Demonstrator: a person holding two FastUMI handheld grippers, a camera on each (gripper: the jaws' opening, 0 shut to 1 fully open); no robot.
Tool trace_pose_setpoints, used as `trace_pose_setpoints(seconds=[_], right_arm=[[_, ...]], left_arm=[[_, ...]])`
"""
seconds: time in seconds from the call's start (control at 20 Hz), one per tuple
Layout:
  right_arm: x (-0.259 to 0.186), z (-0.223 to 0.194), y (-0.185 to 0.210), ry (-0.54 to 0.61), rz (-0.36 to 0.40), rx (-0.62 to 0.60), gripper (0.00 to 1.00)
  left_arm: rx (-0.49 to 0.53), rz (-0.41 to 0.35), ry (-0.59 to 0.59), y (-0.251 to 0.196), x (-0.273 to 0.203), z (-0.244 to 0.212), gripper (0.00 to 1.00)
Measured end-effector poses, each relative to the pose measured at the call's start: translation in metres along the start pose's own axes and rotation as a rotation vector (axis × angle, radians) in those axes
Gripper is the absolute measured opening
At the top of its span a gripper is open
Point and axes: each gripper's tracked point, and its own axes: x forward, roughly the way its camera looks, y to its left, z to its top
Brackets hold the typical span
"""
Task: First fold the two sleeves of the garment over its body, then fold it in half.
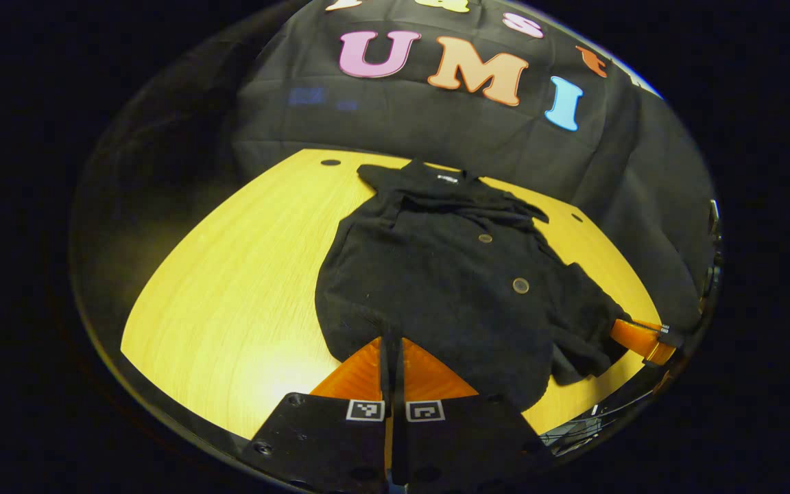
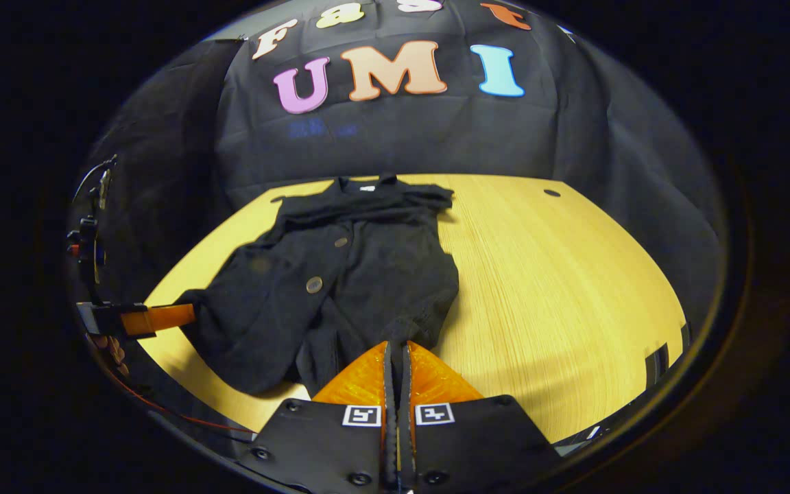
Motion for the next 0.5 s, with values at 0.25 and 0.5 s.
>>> trace_pose_setpoints(seconds=[0.25, 0.5], right_arm=[[-0.010, 0.068, 0.008, -0.106, 0.021, -0.050, 0.04], [-0.011, 0.128, 0.009, -0.188, 0.021, -0.093, 0.04]], left_arm=[[0.008, -0.021, -0.121, -0.004, -0.008, 0.069, 0.00], [0.013, -0.018, -0.208, -0.005, -0.010, 0.126, 0.00]])
